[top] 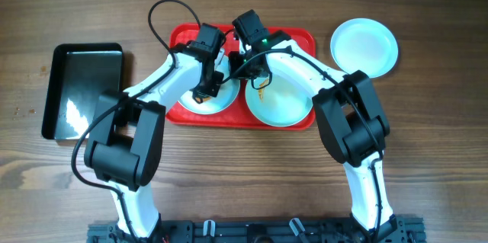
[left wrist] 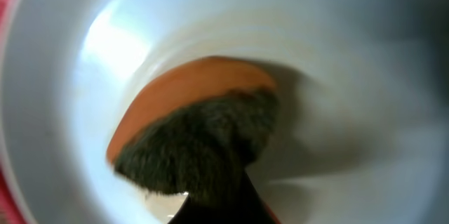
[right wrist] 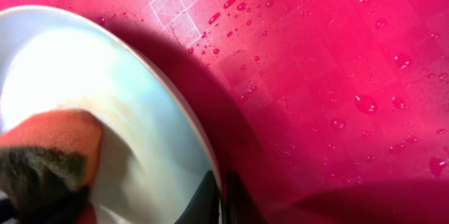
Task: Clean dirty plates on tray and stack at the side
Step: 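Scrub the held plate with the sponge in the left gripper, then lift the scrubbed plate with the right gripper and stack it on the side plate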
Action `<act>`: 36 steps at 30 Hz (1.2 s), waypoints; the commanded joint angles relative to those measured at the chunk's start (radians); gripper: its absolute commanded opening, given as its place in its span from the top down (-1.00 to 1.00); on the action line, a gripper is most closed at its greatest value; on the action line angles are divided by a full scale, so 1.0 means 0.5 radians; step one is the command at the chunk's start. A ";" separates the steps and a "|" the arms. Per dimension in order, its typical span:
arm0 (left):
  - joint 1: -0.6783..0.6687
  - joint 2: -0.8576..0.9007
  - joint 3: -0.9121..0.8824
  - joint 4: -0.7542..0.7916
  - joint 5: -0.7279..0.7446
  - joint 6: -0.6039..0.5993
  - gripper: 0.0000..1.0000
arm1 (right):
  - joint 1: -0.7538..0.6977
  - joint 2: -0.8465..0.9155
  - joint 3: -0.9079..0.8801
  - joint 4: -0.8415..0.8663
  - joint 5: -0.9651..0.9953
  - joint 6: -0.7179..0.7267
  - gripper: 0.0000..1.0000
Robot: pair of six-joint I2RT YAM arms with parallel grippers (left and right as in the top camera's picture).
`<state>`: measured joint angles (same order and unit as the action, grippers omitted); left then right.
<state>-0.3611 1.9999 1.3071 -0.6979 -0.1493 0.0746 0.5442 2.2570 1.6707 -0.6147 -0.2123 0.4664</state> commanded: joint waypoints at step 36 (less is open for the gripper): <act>0.512 -0.659 -0.063 -0.240 0.806 -0.547 0.92 | 0.450 -0.793 0.051 0.760 2.805 -2.450 0.92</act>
<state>-0.0879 1.6634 1.2797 -0.8219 0.2344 -0.1867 0.7273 1.8900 1.6745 -0.2897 1.0306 -0.5209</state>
